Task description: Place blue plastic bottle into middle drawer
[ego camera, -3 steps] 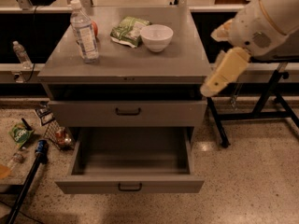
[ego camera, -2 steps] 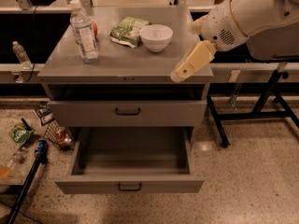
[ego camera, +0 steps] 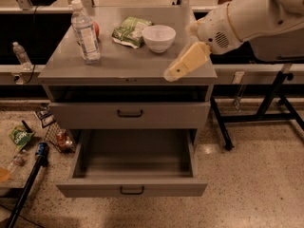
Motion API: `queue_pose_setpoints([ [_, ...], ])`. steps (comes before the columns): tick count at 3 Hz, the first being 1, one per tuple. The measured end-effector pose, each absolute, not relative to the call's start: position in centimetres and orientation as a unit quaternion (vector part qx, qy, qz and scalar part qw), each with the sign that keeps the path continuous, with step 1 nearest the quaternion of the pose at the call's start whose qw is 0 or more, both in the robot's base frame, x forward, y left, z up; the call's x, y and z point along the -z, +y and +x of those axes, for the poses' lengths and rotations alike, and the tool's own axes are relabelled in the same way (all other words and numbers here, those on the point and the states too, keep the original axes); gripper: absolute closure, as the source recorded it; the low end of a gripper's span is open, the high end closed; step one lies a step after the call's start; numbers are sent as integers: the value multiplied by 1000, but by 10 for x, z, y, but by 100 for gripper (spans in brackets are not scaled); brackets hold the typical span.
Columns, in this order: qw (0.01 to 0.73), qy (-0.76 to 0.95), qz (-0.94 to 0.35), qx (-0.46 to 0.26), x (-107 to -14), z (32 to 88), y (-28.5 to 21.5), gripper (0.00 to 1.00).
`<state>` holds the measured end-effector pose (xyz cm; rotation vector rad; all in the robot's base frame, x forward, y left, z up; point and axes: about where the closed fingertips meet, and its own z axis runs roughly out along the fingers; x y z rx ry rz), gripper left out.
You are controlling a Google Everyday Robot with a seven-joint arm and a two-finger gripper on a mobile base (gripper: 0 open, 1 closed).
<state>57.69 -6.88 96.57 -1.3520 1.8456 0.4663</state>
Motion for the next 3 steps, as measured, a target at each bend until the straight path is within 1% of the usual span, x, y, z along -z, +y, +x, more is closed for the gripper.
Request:
queue_pose_setpoints([
  [1,436,719,-493,-225,-971,607,-31,0],
  [2,465,703,-469,-264,-968,637,19,0],
  [3,489,690,-456,-279,-939,670,75,0],
])
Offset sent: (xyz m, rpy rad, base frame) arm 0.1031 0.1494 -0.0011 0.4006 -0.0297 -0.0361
